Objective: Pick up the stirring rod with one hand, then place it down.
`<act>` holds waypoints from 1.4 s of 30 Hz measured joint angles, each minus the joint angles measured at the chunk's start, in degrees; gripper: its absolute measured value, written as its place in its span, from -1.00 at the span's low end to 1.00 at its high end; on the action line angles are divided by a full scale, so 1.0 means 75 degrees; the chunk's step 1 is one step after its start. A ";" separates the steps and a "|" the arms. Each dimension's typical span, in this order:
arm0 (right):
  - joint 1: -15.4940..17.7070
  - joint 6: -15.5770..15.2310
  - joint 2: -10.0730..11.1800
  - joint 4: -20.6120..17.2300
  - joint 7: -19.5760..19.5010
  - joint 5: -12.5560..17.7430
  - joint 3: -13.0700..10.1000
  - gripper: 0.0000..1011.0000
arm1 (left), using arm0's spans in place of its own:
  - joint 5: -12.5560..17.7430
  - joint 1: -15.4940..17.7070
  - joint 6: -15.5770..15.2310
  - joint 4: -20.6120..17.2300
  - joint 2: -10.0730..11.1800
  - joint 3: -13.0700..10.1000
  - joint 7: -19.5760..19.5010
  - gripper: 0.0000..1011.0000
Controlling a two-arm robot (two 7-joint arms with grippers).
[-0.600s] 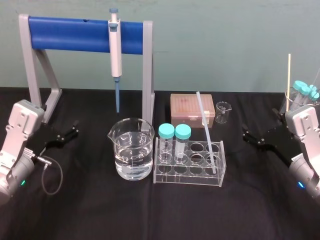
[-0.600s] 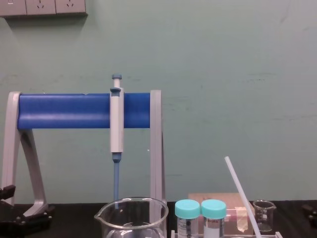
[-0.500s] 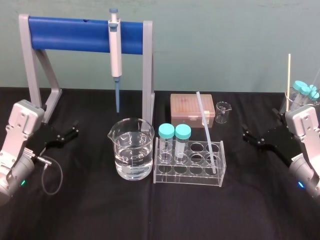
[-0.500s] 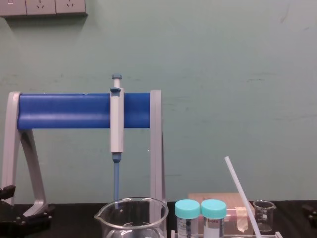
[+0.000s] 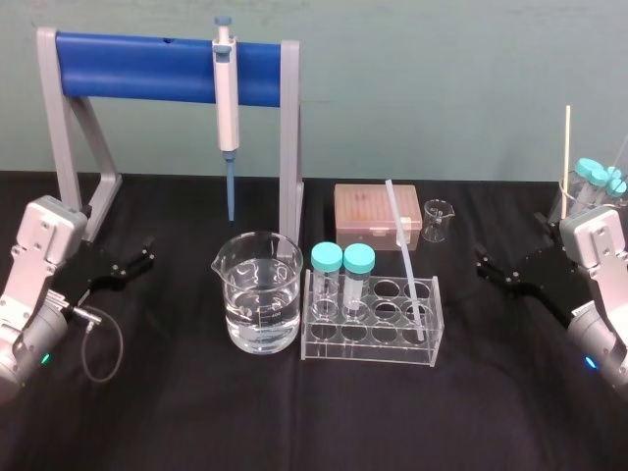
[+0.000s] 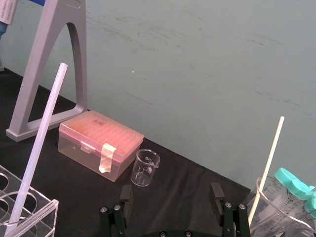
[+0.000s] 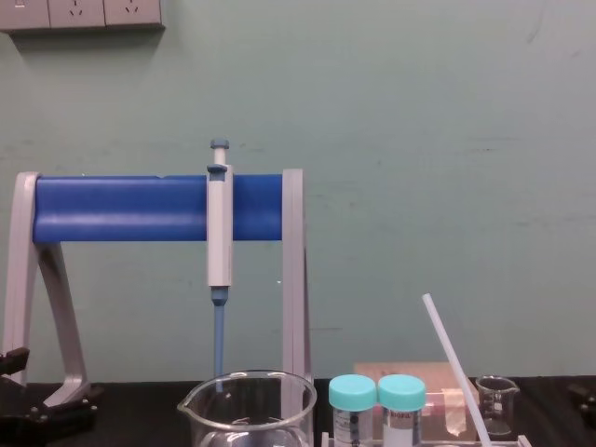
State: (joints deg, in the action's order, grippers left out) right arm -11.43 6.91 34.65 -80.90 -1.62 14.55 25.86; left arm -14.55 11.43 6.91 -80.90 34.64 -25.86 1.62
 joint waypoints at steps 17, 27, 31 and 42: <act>0.0001 0.0000 0.0000 0.0000 0.0001 -0.0001 -0.0001 0.98 | 0.0000 0.0000 0.0000 0.0000 0.0000 0.0000 0.0000 0.98; 0.0046 0.0169 -0.0179 0.0045 0.0414 0.0223 -0.0301 0.98 | 0.0000 0.0000 0.0000 0.0000 0.0001 0.0000 0.0000 0.98; 0.0068 0.0189 -0.0240 0.0012 0.0540 0.0367 -0.0425 0.98 | 0.0000 0.0000 0.0000 0.0000 0.0000 0.0000 0.0000 0.98; 0.0048 0.0117 -0.0461 -0.0330 0.1531 0.1389 -0.0943 0.98 | 0.0000 0.0000 0.0000 0.0000 0.0000 0.0000 0.0000 0.98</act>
State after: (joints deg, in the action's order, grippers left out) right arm -11.07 7.79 31.19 -83.38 9.87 24.97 18.79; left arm -14.55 11.43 6.91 -80.90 34.65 -25.86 1.62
